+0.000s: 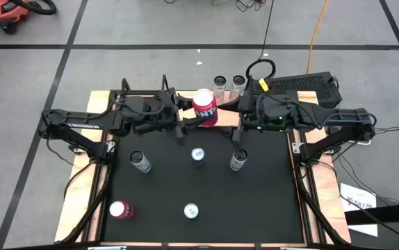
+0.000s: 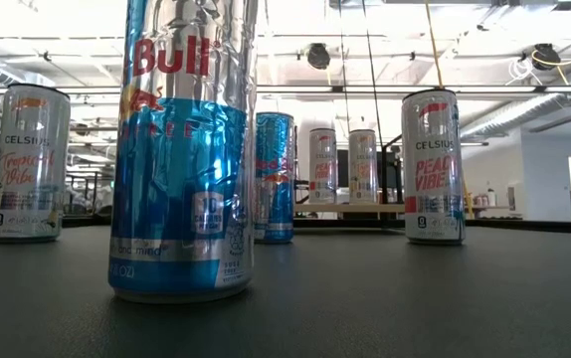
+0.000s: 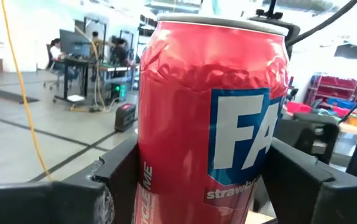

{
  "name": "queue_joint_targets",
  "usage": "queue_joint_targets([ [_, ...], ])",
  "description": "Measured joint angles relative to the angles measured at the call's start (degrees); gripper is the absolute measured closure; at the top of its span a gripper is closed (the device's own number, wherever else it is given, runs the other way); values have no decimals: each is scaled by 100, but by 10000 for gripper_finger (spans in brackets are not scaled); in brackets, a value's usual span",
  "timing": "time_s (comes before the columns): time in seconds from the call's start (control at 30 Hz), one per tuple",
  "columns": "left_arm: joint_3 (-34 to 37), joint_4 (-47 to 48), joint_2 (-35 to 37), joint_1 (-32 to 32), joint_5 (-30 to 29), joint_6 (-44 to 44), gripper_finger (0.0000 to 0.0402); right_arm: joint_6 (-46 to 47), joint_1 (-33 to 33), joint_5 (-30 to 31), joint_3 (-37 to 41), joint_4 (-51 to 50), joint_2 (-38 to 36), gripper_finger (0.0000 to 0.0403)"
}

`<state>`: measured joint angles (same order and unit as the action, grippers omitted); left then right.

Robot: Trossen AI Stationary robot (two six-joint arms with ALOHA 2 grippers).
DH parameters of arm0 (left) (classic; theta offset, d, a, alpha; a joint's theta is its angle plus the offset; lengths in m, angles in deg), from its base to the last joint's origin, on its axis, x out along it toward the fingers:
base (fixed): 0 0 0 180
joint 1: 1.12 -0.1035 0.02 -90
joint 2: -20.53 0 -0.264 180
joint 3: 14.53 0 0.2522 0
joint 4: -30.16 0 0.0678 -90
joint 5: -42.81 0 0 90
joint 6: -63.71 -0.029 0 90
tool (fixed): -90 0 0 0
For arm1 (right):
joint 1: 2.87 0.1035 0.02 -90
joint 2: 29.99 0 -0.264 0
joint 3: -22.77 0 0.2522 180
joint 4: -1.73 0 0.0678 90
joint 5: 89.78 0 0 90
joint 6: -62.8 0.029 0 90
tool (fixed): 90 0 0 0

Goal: Place canned beverage on shelf
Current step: Put the right orange soda can on the shelf

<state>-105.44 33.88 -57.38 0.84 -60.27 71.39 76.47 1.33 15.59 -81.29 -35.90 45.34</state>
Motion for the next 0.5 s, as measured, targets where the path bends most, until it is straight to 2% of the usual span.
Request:
queue_joint_targets([
  [0.13, 0, 19, -15, -9, -12, 103, 140, -136, 0, 105, -2, 397, 114, 27],
  [0.3, 0, 9, -13, 57, -29, 106, 140, -184, 0, -51, -2, 565, 336, 31],
  [0.5, 0, 39, -13, 78, -57, 104, 140, -153, -2, 106, -2, 599, 480, 87],
])
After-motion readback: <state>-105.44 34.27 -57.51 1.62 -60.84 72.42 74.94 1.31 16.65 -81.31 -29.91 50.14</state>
